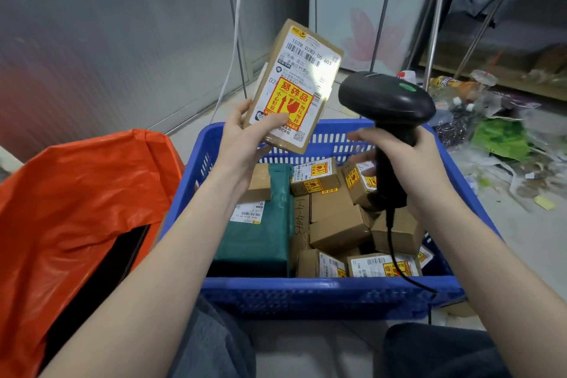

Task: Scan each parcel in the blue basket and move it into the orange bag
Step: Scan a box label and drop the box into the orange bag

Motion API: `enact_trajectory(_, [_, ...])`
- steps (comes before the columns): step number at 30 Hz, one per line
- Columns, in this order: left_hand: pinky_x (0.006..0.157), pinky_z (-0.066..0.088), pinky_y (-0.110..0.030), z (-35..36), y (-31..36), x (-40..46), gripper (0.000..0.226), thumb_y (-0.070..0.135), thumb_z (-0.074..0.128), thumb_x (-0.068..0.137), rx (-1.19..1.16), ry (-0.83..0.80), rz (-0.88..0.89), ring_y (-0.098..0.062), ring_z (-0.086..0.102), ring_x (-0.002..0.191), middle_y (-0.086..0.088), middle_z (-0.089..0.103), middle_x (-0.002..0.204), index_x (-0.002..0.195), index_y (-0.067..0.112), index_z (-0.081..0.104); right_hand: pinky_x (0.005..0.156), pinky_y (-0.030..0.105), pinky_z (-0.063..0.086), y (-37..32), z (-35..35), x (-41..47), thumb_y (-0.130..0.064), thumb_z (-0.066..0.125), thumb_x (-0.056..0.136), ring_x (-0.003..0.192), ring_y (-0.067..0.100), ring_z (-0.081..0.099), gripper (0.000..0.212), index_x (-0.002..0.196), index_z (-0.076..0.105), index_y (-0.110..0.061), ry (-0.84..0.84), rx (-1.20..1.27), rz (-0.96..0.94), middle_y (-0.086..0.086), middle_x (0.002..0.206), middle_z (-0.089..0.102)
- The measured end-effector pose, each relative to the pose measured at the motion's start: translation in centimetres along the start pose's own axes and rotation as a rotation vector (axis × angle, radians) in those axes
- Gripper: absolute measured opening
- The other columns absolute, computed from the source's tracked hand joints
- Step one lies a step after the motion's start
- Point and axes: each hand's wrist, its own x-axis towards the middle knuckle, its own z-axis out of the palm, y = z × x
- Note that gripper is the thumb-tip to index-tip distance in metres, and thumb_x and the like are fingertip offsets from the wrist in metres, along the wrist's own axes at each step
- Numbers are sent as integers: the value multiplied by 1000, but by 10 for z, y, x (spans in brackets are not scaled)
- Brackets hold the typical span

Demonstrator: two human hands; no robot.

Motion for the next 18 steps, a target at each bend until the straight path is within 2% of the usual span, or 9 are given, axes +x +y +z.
enact_trajectory(2, [81, 55, -35, 4, -1, -2, 80, 25, 79, 64, -21, -40, -2, -18, 70, 94, -9, 67, 115, 134, 13, 43, 73, 31, 59, -4, 0, 0, -20, 69, 82, 87, 18, 72, 34, 112, 57, -11, -6, 166, 30, 7, 107, 71])
enact_trajectory(4, [82, 53, -36, 9, -2, -5, 68, 25, 73, 63, -15, -98, -4, -18, 68, 93, -7, 65, 113, 125, 17, 48, 81, 39, 58, -7, 0, -1, -24, 71, 74, 94, 20, 72, 41, 109, 57, -11, 0, 257, 37, 7, 110, 71])
enact_trajectory(7, [84, 49, -30, 13, -5, -11, 59, 32, 74, 66, 214, -172, 32, -12, 64, 99, 0, 62, 117, 120, 25, 50, 78, 35, 56, -9, 0, -2, -24, 69, 76, 97, 21, 71, 35, 107, 57, -12, -12, 301, 24, 7, 112, 71])
enact_trajectory(9, [79, 44, -20, 15, -8, -13, 55, 33, 77, 75, 397, -201, 73, -2, 58, 103, 5, 58, 120, 122, 26, 49, 79, 33, 55, -8, 0, -2, -30, 72, 71, 102, 20, 69, 52, 116, 56, -11, 5, 286, 23, 5, 116, 70])
enact_trajectory(11, [73, 41, -15, 18, -12, -15, 50, 32, 74, 79, 468, -201, 84, 2, 55, 102, 7, 58, 120, 122, 24, 49, 87, 38, 52, -8, 1, -3, -35, 77, 69, 107, 20, 66, 58, 119, 57, -15, 27, 247, 36, 1, 116, 69])
enact_trajectory(13, [80, 49, -22, 20, -15, -15, 50, 36, 75, 78, 460, -162, 88, -3, 58, 104, 7, 59, 119, 120, 23, 50, 93, 41, 47, -6, 1, -4, -38, 77, 68, 110, 18, 63, 49, 111, 59, -22, 49, 218, 47, -3, 114, 69])
enact_trajectory(15, [90, 53, -37, 22, -14, -16, 53, 41, 75, 72, 405, -126, 90, -10, 61, 106, 6, 60, 117, 115, 24, 50, 89, 35, 44, -4, 0, -4, -32, 72, 75, 105, 12, 59, 28, 99, 57, -29, 91, 229, 42, -9, 105, 67])
enact_trajectory(18, [97, 50, -42, 23, -11, -15, 60, 44, 73, 61, 311, -144, 59, -16, 63, 109, 1, 62, 121, 112, 28, 45, 84, 32, 43, -3, -1, -4, -26, 68, 83, 97, 7, 57, 14, 90, 56, -31, 113, 237, 28, -13, 94, 65])
